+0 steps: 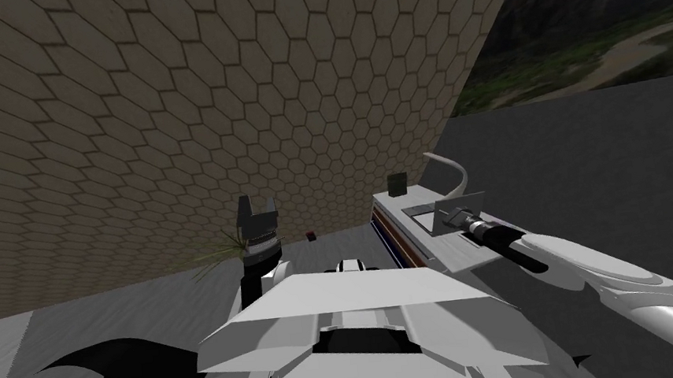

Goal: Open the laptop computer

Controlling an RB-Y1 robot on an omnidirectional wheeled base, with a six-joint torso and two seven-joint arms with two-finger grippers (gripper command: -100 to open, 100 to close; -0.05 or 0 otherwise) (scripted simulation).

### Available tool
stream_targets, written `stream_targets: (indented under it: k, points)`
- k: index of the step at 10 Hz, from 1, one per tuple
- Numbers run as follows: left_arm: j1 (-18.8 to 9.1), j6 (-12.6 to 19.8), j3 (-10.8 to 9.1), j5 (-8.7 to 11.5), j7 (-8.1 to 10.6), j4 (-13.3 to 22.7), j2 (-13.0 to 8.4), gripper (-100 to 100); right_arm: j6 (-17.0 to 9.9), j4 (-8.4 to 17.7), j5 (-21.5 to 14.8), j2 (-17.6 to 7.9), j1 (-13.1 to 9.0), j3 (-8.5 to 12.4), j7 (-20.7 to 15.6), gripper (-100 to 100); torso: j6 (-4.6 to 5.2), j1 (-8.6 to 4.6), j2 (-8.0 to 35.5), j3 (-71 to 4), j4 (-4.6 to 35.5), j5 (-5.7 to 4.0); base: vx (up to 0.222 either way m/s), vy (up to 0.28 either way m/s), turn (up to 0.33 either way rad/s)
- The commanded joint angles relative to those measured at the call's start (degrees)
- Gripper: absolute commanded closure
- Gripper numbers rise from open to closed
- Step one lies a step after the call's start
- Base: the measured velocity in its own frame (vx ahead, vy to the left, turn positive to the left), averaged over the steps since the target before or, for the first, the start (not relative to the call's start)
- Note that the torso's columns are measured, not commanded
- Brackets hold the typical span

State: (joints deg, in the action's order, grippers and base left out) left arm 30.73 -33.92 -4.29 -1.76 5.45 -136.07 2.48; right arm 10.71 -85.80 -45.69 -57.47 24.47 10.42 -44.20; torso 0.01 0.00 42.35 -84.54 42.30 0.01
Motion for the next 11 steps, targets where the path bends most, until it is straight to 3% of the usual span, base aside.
stream_targets:
  k: [1, 2, 4, 5, 6, 11]
  points:
    - [0.0, 0.0, 0.00, 0.0, 0.00, 0.0, 0.0, 0, -0.2, 0.7, 1.2, -4.9, 2.0, -0.3, 2.7, 100, -0.01, -0.02, 0.0, 0.0, 0.0, -0.02, 0.060, 0.067, 0.023]
    - [0.0, 0.0, 0.00, 0.0, 0.00, 0.0, 0.0, 0, -0.1, 1.6, 2.2, -6.7, 3.7, -0.5, 5.0, 100, 0.00, -0.08, 0.0, 0.0, 0.0, -0.03, 0.062, 0.089, 0.058]
    - [0.0, 0.0, 0.00, 0.0, 0.00, 0.0, 0.0, 0, -0.1, 1.6, 2.2, -9.2, 3.7, -0.5, 5.0, 100, -0.01, 0.00, -0.1, 0.0, 0.0, 0.00, 0.046, 0.053, 0.010]
    - [0.0, 0.0, 0.00, 0.0, 0.00, 0.0, 0.0, 0, 0.1, 1.5, 2.1, -8.3, 3.8, -0.3, 4.7, 100, 0.00, -0.14, 0.0, 0.0, 0.0, -0.05, 0.009, 0.005, 0.001]
    - [0.0, 0.0, -0.01, 0.0, 0.00, 0.0, 0.0, 0, -0.7, 2.9, 2.2, -9.6, 4.7, 0.0, 5.2, -100, 0.00, -0.17, 0.1, 0.1, 0.0, -0.08, 0.101, 0.080, -0.058]
    - [0.0, 0.0, 0.00, 0.0, 0.00, 0.0, 0.0, 0, -2.2, 5.9, 2.3, -12.0, 6.6, 0.6, 6.0, -100, -0.01, 0.00, 0.0, 0.0, 0.0, -0.01, 0.144, 0.110, -0.053]
